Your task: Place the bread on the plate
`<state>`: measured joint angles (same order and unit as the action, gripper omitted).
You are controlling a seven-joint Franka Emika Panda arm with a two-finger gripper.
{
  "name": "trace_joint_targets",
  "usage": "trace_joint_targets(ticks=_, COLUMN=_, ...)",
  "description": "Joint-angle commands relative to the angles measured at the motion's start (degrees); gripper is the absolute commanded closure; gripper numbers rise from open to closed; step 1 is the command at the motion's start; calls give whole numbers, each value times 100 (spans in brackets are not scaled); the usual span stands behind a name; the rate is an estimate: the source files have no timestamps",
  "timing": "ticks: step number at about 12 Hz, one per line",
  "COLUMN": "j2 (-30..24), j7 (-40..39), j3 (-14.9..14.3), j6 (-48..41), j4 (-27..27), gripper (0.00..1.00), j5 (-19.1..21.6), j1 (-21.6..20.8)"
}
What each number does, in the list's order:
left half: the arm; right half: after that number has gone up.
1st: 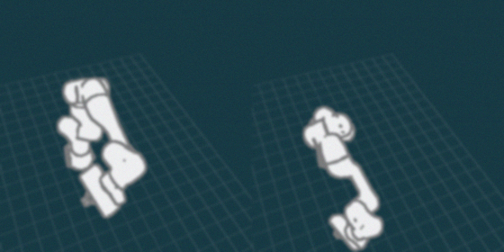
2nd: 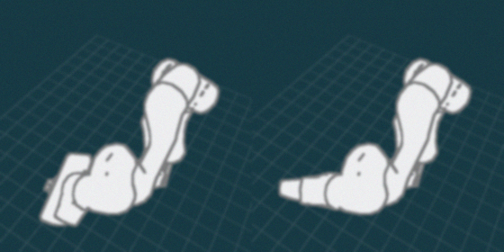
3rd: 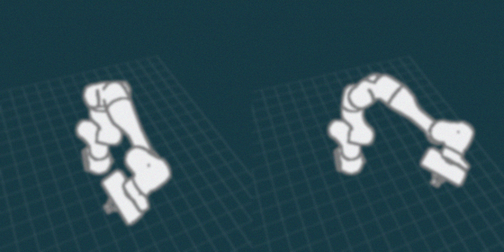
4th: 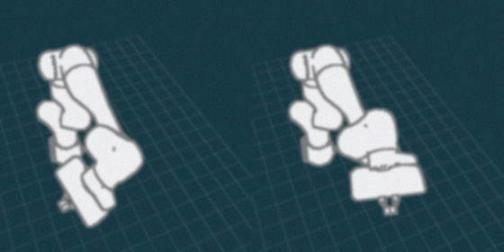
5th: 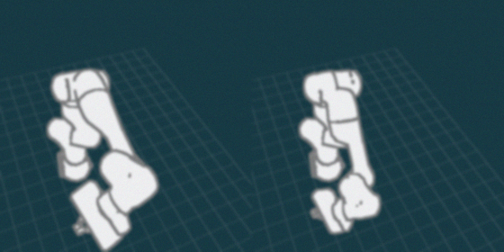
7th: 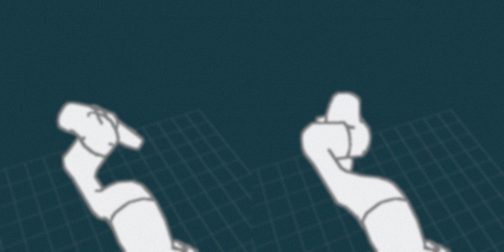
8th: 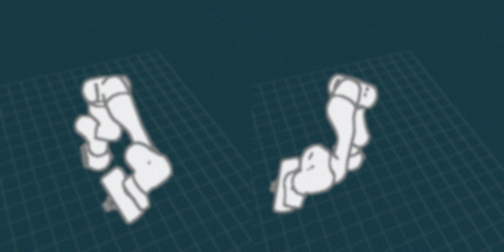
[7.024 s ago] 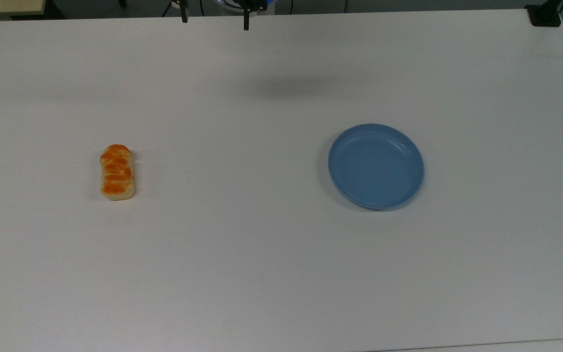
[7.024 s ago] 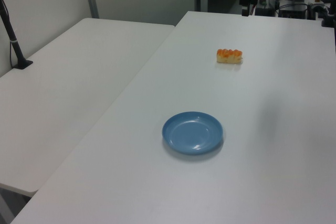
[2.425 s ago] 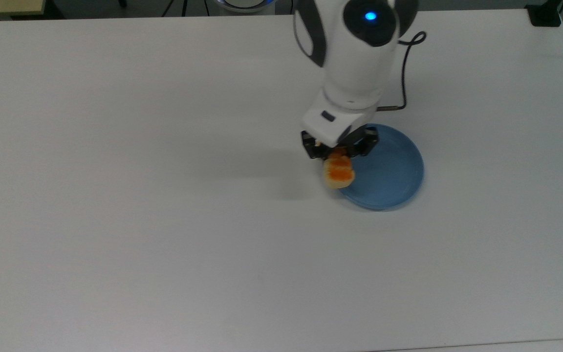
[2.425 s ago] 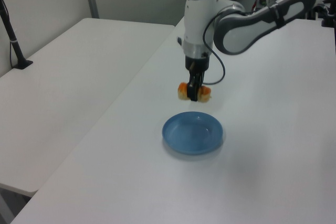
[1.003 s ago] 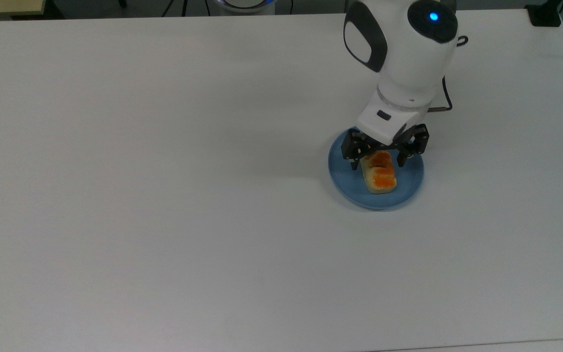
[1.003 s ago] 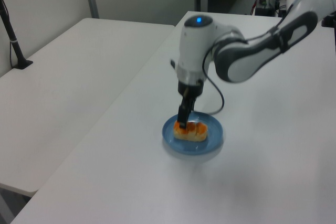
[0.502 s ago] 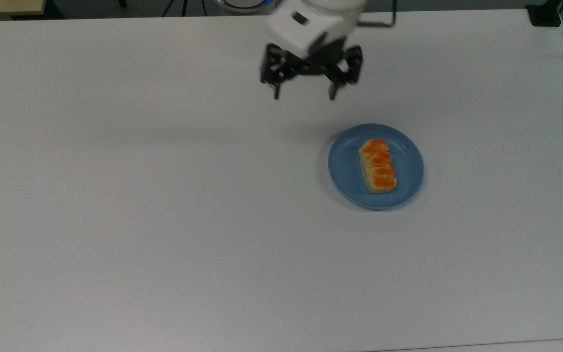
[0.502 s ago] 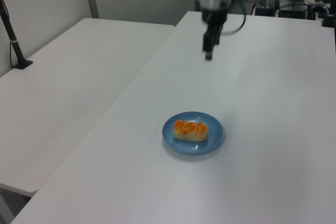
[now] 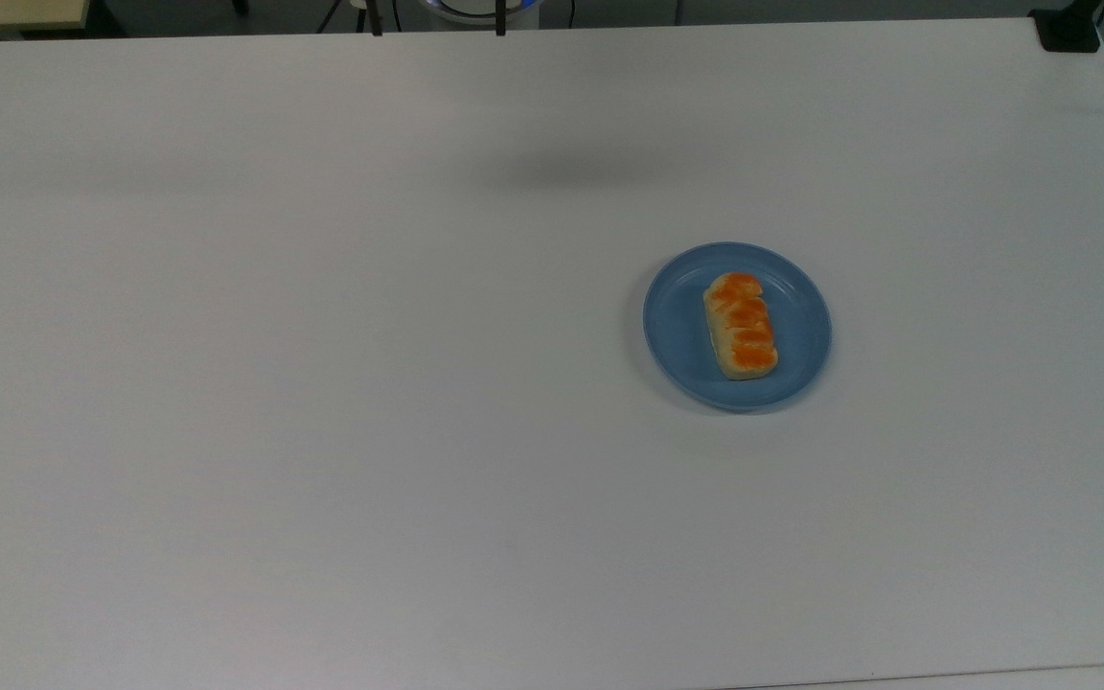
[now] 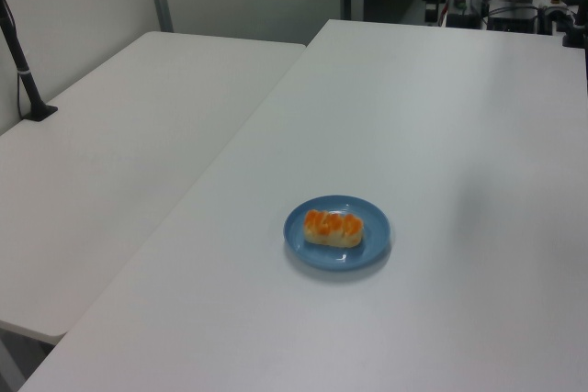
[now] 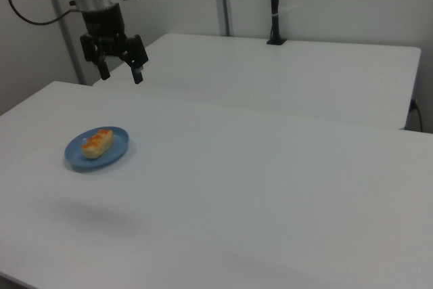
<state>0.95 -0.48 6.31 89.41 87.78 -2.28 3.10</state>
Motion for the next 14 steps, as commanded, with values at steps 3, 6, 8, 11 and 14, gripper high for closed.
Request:
trace_joint_targets(ticks=3, j2=-227, j7=-66, j3=2, j6=-125, j4=213, gripper=0, j5=96, j1=147)
trace_joint_targets(ticks=6, j2=-227, j7=-67, j3=11, j6=-125, j4=222, gripper=0, j5=96, j1=147)
trace_joint_targets(ticks=8, j2=-227, j7=-40, j3=2, j6=-143, j4=230, gripper=0, j5=96, j1=156)
trace_joint_targets(ticks=11, j2=-227, j7=-31, j3=2, j6=-231, j4=230, gripper=0, j5=96, j1=156)
trace_joint_targets(ticks=14, j2=-227, j7=-31, j3=2, j6=-231, j4=222, gripper=0, j5=96, j1=156)
